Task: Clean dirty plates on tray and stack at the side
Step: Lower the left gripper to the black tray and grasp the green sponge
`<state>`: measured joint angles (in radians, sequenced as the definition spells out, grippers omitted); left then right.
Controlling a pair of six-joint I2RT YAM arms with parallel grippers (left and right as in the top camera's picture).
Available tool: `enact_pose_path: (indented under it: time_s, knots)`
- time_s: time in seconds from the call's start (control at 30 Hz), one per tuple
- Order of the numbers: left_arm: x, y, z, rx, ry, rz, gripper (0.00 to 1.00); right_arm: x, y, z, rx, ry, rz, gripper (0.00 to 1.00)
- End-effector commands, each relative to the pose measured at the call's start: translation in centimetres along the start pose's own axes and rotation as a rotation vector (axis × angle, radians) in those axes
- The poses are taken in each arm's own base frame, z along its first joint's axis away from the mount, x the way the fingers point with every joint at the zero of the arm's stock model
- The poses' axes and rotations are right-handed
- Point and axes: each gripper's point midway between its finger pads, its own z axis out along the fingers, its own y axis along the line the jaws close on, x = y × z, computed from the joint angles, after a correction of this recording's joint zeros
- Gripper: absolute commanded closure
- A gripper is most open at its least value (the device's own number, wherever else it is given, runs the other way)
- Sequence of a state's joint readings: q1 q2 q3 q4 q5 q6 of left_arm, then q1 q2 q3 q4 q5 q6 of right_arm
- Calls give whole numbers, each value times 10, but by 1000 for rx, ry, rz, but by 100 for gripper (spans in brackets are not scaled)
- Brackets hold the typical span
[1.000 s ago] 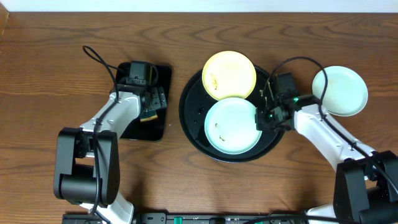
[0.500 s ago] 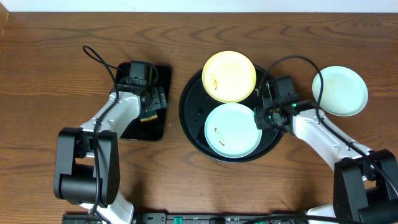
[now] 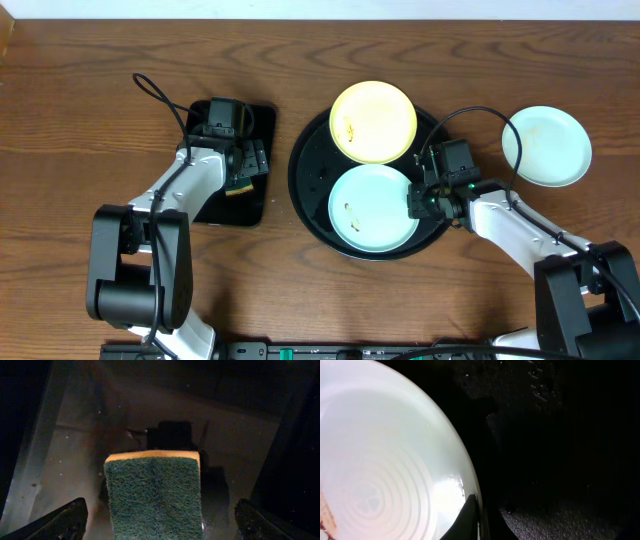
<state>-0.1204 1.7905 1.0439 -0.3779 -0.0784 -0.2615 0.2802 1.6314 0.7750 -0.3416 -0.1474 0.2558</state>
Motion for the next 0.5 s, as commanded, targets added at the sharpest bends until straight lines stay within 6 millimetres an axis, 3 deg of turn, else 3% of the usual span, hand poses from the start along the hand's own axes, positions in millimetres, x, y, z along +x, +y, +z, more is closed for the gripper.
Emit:
enact_pose_path:
  time_s: [0.0,0.27,0.33,0.4,0.47]
  knots:
    - [-2,3,2,-14,-1,-1,6,8,-10,3,51,14,44,99]
    - [-2,3,2,-14,-1,-1,6,6,-10,3,49,7,43,99]
    - [-2,3,2,-14,-2,-2,2,5,-9,3,47,1,42,99]
    - [-4,2,2,-11,-9,-34,2,2,-9,3,45,-10,23,93]
    - [-1,3,2,-16,4,-92,2,-3,-7,3,39,-29,-8,81]
